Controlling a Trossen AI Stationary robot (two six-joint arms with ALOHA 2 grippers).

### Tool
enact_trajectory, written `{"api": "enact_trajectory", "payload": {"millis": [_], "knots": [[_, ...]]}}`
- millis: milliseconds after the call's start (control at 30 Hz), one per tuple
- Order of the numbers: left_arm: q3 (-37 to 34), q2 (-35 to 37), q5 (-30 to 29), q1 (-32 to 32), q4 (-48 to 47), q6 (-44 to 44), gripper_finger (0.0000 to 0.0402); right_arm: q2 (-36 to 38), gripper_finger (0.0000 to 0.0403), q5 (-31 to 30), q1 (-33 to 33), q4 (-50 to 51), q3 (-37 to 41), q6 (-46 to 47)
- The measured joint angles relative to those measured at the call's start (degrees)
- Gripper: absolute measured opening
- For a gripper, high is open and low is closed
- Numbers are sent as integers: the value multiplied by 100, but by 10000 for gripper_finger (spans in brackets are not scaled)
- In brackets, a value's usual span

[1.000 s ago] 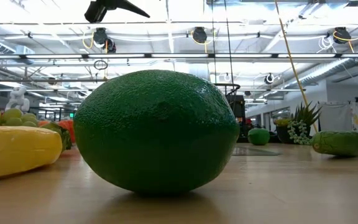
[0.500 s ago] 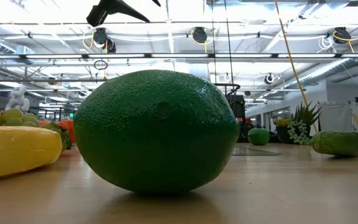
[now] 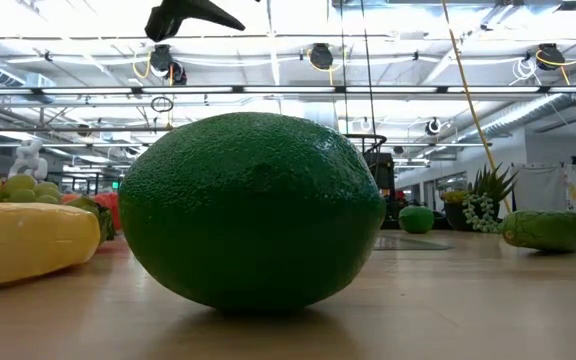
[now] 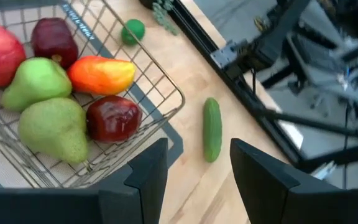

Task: Build produce basket
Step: Put the yellow mango into the gold wire basket

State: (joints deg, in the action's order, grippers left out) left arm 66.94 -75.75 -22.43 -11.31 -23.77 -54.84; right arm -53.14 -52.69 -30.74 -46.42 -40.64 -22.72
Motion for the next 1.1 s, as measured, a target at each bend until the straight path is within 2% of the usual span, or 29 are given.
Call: {"api": "enact_trajectory", "payload": {"millis": [267, 767, 900, 1100], "knots": [[0, 0, 453, -9, 22, 1230, 175, -379, 238, 6, 0, -4, 2, 2777], [0, 0, 468, -36, 275, 1253, 175, -1106, 238, 20, 0, -4, 2, 8601], [0, 0, 458, -115, 608, 1298, 175, -1344, 238, 22, 0, -2, 2, 9595], [0, 0, 455, -92, 690, 1314, 175, -1626, 238, 24, 1, -4, 2, 10395]]}}
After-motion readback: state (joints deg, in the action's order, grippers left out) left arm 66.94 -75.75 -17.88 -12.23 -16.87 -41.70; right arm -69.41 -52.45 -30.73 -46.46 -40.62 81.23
